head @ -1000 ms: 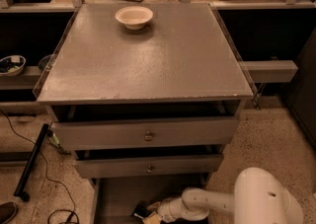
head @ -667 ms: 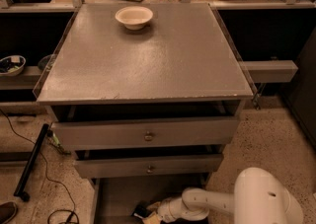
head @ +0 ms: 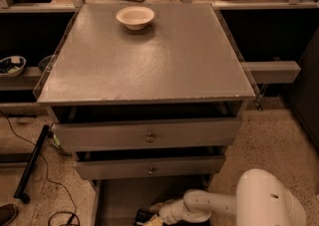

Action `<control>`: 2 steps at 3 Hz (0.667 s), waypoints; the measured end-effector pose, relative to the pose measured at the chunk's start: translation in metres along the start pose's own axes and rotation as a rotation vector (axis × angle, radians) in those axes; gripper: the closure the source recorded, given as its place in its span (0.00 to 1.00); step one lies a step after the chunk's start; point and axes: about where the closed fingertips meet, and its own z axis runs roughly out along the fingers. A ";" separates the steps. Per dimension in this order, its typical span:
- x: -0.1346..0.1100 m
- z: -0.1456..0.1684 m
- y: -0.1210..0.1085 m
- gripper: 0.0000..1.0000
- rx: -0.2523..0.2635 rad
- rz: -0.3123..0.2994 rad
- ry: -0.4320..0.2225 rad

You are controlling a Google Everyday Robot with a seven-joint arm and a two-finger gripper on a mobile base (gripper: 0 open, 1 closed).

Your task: Place rxbar blueberry into bottom drawer

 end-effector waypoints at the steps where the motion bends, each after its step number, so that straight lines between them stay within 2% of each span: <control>1: 0.000 0.000 0.000 0.00 0.000 0.000 0.000; 2: 0.000 0.000 0.000 0.00 0.000 0.000 0.000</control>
Offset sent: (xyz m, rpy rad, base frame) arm 0.0000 0.0000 0.0000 0.0000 0.0000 0.0000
